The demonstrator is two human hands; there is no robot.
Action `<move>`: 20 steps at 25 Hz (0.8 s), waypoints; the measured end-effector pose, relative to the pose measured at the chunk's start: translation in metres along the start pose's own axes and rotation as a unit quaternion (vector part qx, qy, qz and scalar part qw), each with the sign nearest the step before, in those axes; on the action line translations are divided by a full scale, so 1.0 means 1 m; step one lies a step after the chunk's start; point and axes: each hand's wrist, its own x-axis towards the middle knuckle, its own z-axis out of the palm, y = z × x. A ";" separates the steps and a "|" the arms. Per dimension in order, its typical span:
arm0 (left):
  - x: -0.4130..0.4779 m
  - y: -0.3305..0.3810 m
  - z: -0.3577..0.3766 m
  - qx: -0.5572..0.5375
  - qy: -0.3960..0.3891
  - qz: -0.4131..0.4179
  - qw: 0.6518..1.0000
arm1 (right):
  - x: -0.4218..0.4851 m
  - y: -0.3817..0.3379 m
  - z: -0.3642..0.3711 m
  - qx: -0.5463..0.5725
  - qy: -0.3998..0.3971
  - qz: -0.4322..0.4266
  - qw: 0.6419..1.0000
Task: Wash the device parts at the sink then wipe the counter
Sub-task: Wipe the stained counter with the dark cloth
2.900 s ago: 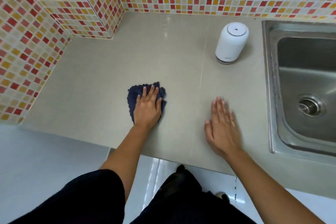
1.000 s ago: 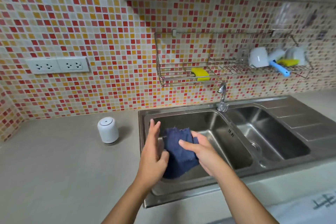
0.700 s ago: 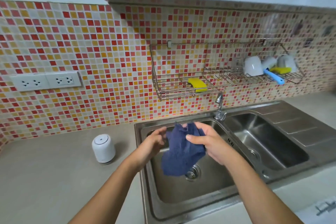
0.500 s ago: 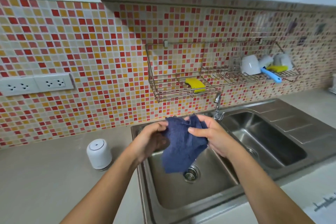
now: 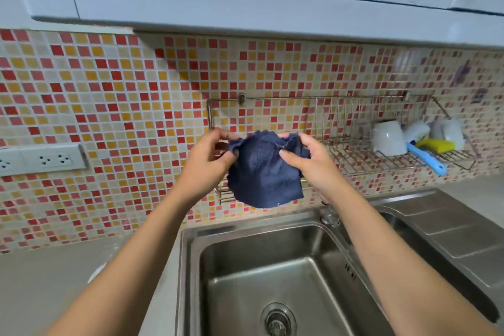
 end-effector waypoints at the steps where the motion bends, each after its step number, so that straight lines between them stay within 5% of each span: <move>1: 0.015 0.000 0.000 -0.008 -0.024 -0.008 1.000 | 0.019 -0.008 -0.005 -0.020 -0.039 -0.019 0.999; 6: 0.070 -0.001 0.014 0.026 -0.065 -0.045 0.996 | 0.096 -0.044 -0.016 -0.144 -0.203 -0.120 0.961; 9: 0.090 -0.007 0.009 0.057 -0.028 -0.039 0.997 | 0.116 -0.029 -0.020 -0.110 -0.189 -0.123 0.968; 12: 0.102 -0.006 0.006 0.203 0.004 0.022 0.979 | 0.122 -0.003 -0.021 -0.042 -0.151 -0.113 0.981; 16: 0.115 -0.014 0.013 0.313 -0.089 -0.047 0.944 | 0.129 0.035 -0.016 -0.032 -0.168 -0.043 0.984; 18: 0.121 -0.029 0.024 0.396 -0.117 -0.100 0.905 | 0.136 0.055 -0.010 -0.112 -0.172 -0.014 0.979; 20: 0.124 -0.050 0.043 0.540 -0.132 -0.118 0.823 | 0.143 0.077 -0.003 -0.272 -0.159 -0.016 0.949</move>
